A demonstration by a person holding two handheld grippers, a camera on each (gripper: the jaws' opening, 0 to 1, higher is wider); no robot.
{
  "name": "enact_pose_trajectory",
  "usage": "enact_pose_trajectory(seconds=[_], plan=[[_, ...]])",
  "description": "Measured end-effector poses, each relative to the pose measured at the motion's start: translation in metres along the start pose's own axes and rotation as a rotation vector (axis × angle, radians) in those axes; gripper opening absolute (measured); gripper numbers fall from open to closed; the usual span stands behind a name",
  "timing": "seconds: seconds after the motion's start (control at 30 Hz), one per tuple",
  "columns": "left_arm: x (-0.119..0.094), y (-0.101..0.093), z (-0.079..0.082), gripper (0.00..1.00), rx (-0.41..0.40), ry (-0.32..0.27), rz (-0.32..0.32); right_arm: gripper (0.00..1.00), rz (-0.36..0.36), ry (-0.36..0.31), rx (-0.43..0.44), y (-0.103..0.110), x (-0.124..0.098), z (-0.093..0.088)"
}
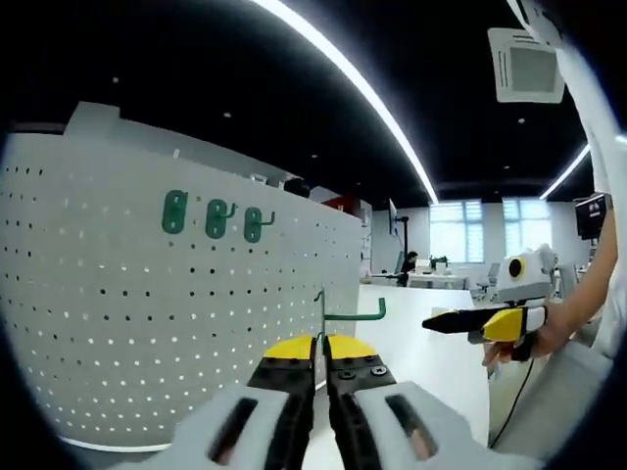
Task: Insert the hook assembly into the mounting plate slot until the hook locks in place.
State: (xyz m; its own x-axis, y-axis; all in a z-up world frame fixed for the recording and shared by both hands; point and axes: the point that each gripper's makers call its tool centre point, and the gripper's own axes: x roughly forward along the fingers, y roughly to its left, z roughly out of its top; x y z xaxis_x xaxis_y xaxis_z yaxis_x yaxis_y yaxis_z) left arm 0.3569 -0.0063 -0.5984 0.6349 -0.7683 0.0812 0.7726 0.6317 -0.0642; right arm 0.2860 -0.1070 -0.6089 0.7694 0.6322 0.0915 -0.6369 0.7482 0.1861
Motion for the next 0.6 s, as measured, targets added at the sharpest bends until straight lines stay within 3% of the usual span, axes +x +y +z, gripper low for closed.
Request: enact_pose_trajectory(seconds=[0.33, 0.6], plan=[[0.001, -0.002, -0.001, 0.02, -0.008, 0.006, 0.002, 0.54, 0.013, 0.016, 0.001, 0.003, 0.003, -0.003], [0.000, -0.005, -0.001, 0.03, -0.003, 0.010, 0.001, 0.50, 0.044, -0.001, -0.006, 0.011, 0.018, 0.008]])
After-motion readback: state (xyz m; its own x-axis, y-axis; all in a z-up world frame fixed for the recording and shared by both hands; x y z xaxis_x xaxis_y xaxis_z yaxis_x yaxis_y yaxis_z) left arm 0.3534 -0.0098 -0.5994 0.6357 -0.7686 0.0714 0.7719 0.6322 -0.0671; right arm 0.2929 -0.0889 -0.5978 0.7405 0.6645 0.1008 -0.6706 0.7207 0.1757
